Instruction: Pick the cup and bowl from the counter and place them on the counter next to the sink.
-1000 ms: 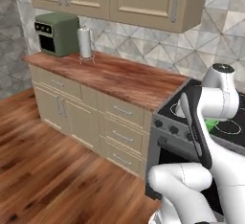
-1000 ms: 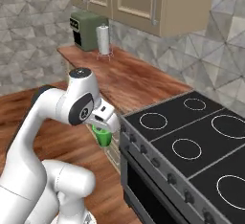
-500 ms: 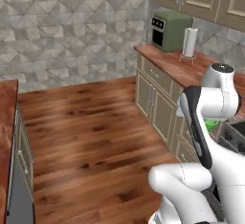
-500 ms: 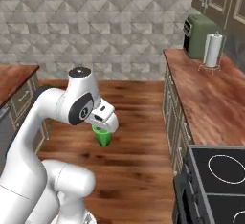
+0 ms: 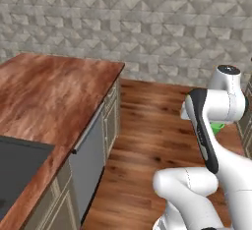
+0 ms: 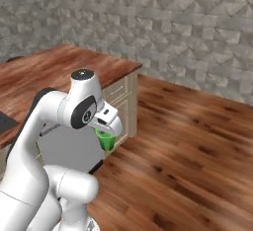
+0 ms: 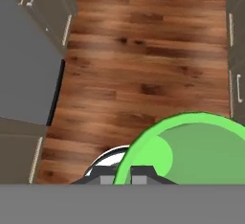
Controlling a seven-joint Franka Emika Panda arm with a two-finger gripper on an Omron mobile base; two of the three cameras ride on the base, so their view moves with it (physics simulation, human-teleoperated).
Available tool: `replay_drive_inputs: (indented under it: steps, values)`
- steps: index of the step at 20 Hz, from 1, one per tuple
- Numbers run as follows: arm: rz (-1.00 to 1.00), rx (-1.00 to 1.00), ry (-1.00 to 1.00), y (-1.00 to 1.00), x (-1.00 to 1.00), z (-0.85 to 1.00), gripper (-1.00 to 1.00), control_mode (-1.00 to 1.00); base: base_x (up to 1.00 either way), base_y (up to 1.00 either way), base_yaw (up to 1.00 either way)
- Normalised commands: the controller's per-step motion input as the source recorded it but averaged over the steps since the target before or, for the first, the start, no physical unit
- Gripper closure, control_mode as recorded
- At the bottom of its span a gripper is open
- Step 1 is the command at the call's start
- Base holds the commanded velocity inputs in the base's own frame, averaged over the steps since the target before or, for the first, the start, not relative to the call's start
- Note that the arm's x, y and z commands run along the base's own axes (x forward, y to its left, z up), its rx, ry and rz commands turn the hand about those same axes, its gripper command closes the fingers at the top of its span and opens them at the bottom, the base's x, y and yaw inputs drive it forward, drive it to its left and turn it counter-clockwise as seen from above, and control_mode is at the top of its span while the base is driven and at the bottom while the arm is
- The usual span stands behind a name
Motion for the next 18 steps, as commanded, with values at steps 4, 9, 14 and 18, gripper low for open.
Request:
replay_drive_inputs:
  steps: [4,9,14,18]
  values:
    - [0.00,0.00,0.00,0.00,0.00,0.00,1.00,1.00,0.02,-0.27,0.89]
    - [0.00,0.00,0.00,0.00,0.00,0.00,1.00,1.00,0.00,-0.25,0.89]
    - [0.00,0.00,0.00,0.00,0.00,0.00,1.00,1.00,0.00,-0.24,0.88]
    - [0.00,0.00,0.00,0.00,0.00,0.00,1.00,1.00,0.34,0.25,0.50]
